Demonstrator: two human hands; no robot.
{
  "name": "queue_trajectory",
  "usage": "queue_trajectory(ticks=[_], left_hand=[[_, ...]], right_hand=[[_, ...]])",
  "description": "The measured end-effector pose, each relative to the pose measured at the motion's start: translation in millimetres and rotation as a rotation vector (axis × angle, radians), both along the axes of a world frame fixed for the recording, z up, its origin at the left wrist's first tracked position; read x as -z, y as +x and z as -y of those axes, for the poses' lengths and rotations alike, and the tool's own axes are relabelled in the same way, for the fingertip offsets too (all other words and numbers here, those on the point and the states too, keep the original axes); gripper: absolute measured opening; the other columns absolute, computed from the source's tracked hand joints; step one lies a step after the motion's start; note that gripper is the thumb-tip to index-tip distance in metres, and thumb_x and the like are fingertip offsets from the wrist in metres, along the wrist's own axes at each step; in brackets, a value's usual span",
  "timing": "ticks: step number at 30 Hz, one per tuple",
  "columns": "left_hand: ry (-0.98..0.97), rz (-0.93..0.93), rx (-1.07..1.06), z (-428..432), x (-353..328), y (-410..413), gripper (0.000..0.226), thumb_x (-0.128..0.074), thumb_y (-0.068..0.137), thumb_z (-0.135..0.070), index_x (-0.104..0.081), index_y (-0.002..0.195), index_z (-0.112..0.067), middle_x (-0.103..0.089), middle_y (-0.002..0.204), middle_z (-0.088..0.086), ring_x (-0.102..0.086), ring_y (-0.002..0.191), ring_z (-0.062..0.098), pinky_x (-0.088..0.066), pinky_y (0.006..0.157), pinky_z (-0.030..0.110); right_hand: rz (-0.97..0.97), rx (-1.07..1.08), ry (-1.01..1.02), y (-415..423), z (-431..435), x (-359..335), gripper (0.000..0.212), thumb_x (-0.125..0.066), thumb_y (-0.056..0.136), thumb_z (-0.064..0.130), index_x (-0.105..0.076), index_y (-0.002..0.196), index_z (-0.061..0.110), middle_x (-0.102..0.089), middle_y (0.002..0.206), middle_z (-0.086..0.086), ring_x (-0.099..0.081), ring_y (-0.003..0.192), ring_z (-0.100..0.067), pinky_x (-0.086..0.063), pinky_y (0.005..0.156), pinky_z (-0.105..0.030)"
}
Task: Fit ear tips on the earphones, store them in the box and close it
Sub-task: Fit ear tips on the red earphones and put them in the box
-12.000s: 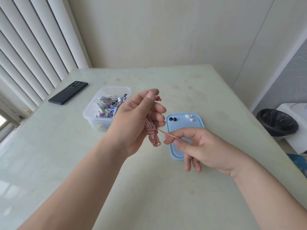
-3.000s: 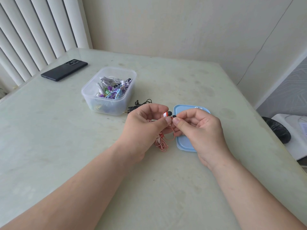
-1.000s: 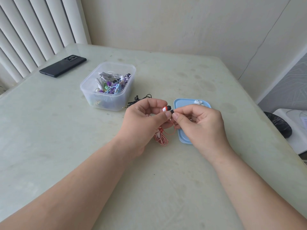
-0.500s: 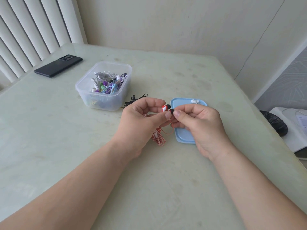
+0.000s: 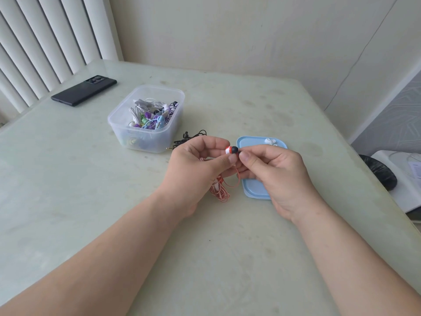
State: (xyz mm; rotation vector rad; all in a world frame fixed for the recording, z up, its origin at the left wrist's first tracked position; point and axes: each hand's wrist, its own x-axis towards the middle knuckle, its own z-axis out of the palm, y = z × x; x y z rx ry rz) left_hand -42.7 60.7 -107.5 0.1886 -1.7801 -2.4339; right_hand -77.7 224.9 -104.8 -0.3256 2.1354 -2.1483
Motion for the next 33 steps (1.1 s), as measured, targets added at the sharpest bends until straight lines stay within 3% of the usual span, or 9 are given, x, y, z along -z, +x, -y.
queue_trajectory(ticks=[3,8,11,13,17,29,33], left_hand=[[0.011,0.012,0.021,1.4,-2.3,0.6,0.016,-0.077,0.086,0.007,-0.071,0.096,-0.003,-0.074,0.086,0.019,-0.076,0.076,0.026,-0.062,0.068,0.033],[-0.005,0.025,0.060,3.6,-3.6,0.4,0.014,-0.076,0.088,0.005,-0.070,0.101,0.002,-0.076,0.086,0.023,-0.076,0.076,0.029,-0.060,0.067,0.033],[0.001,0.043,0.078,5.4,-4.2,0.0,0.015,-0.075,0.089,0.004,-0.070,0.103,0.002,-0.076,0.088,0.025,-0.075,0.077,0.032,-0.059,0.066,0.034],[0.011,0.049,0.078,5.8,-4.2,-0.4,0.015,-0.075,0.090,0.004,-0.069,0.104,0.001,-0.076,0.089,0.026,-0.074,0.076,0.034,-0.059,0.066,0.033],[0.041,0.035,0.085,6.3,-3.6,-0.6,0.012,-0.073,0.091,0.004,-0.069,0.101,-0.003,-0.076,0.089,0.026,-0.073,0.074,0.031,-0.058,0.065,0.032],[-0.004,0.024,0.116,9.0,0.9,-3.4,0.016,-0.076,0.089,0.004,-0.071,0.103,-0.002,-0.074,0.091,0.029,-0.069,0.073,0.033,-0.056,0.065,0.035],[0.027,0.015,0.093,7.6,1.8,-1.8,0.016,-0.075,0.089,0.003,-0.071,0.103,-0.004,-0.075,0.094,0.027,-0.072,0.080,0.035,-0.059,0.071,0.038]], right_hand=[[-0.060,0.019,0.054,1.6,1.4,1.2,0.015,-0.067,0.094,0.000,-0.078,0.096,0.011,-0.078,0.082,-0.007,-0.075,0.080,-0.020,-0.062,0.079,-0.036],[-0.229,0.067,0.220,5.6,4.9,-0.3,0.022,-0.068,0.094,-0.001,-0.075,0.092,0.020,-0.079,0.086,-0.004,-0.077,0.081,-0.016,-0.060,0.080,-0.027],[-0.233,0.064,0.274,5.5,4.2,0.5,0.018,-0.068,0.095,0.006,-0.075,0.093,0.022,-0.078,0.082,0.000,-0.075,0.082,-0.017,-0.061,0.083,-0.038],[-0.186,0.053,0.233,5.2,2.8,1.0,0.013,-0.068,0.096,0.008,-0.076,0.100,0.017,-0.078,0.082,0.001,-0.076,0.083,-0.015,-0.061,0.084,-0.039],[-0.115,0.039,0.111,5.7,0.5,-0.6,0.018,-0.061,0.100,0.006,-0.076,0.108,0.012,-0.079,0.085,0.002,-0.075,0.083,-0.010,-0.058,0.077,-0.023],[-0.053,0.013,0.070,4.6,-1.0,-2.7,0.011,-0.067,0.096,0.008,-0.078,0.098,0.006,-0.078,0.077,-0.004,-0.074,0.077,-0.012,-0.059,0.078,-0.027],[-0.035,0.044,0.046,7.5,-0.3,-4.3,0.013,-0.066,0.098,0.013,-0.077,0.102,0.007,-0.079,0.082,-0.008,-0.075,0.081,-0.020,-0.061,0.084,-0.039]])
